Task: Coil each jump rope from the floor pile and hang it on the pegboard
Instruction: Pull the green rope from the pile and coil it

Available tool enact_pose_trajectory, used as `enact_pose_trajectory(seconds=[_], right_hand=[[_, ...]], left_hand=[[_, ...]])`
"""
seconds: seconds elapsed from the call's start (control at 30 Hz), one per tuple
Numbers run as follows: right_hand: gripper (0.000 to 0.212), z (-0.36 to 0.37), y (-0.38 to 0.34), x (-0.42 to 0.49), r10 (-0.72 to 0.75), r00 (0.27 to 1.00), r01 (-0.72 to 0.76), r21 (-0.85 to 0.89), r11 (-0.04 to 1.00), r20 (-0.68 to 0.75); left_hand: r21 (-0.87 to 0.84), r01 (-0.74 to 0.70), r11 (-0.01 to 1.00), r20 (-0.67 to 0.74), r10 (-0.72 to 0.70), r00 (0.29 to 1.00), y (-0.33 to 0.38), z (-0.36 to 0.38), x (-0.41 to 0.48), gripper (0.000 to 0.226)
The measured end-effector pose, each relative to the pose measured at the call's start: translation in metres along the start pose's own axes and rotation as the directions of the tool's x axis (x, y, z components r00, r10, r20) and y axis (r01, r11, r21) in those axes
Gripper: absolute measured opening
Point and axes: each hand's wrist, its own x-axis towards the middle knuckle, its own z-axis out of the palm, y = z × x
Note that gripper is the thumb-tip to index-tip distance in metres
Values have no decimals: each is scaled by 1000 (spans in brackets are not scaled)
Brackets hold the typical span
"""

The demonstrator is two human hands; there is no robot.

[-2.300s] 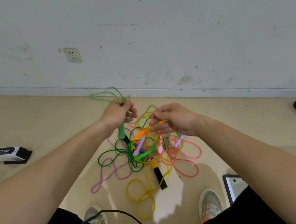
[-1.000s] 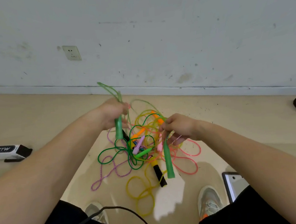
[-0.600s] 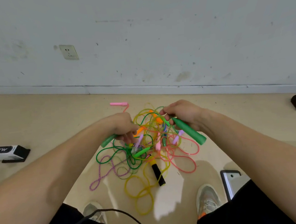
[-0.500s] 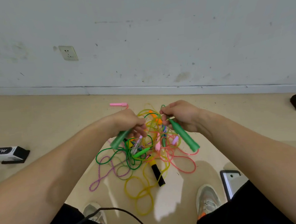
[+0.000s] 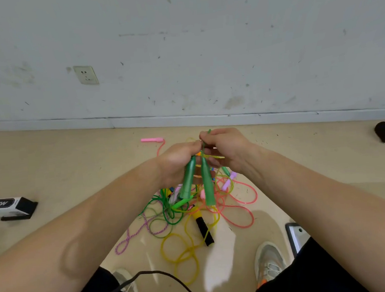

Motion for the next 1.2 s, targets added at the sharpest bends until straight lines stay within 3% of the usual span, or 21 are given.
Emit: enact_pose_trajectory(seconds=[0.1, 0.17, 0.23, 0.27, 0.33, 0.37, 0.4, 0.47, 0.53, 0.63, 0.73, 0.93, 1.07, 1.2], right_hand=[[13, -6, 0, 2, -31, 998, 29, -43, 999, -50], [13, -12, -2, 1, -46, 996, 42, -59, 997, -70], [18, -19, -3, 2, -63, 996, 51, -196, 979, -59], [25, -23, -3, 4, -91, 995, 69, -360, 930, -45], [40, -29, -1, 8, -188, 981, 106, -685, 720, -46], [41, -29, 0, 9, -259, 964, 131, -762, 634, -51], [35, -29, -1, 7, -329, 944, 196, -772, 605, -17], [15, -22, -5, 0, -372, 913, 388, -637, 666, 167], [22, -14, -5, -6, -278, 892, 435, -515, 739, 355], [42, -13, 4, -8, -80, 869, 376, -544, 750, 489], [45, -19, 9, -5, 42, 875, 312, -626, 714, 483], [1, -20, 10, -1, -103, 892, 371, -583, 723, 440], [13, -20, 9, 0, -180, 873, 426, -529, 734, 454], [10, -19, 6, -2, -264, 863, 459, -452, 764, 430]], left_hand=[[23, -64, 998, 3, 64, 998, -3, 1, 2, 39], [121, -98, 988, -11, 100, 995, -4, -2, 3, 34], [249, -136, 959, -3, 141, 990, -4, -6, 2, 30], [294, -153, 944, 9, 157, 988, -3, -8, 1, 29], [359, -179, 916, 46, 174, 984, -2, -12, -2, 29], [388, -189, 902, 75, 174, 982, -2, -14, -4, 29], [410, -193, 891, 106, 164, 981, -1, -16, -5, 29], [442, -181, 879, 158, 122, 980, 0, -20, -9, 28], [457, -168, 874, 192, 87, 978, 1, -24, -12, 27], [478, -171, 861, 218, 72, 973, 0, -31, -15, 24], [493, -153, 856, 195, 62, 979, -3, -40, -18, 25], [308, -97, 946, 149, 53, 987, -13, -42, -21, 21], [170, -108, 980, 56, 100, 993, -17, -41, -22, 36], [223, -107, 969, 103, 86, 991, -20, -35, -25, 31]])
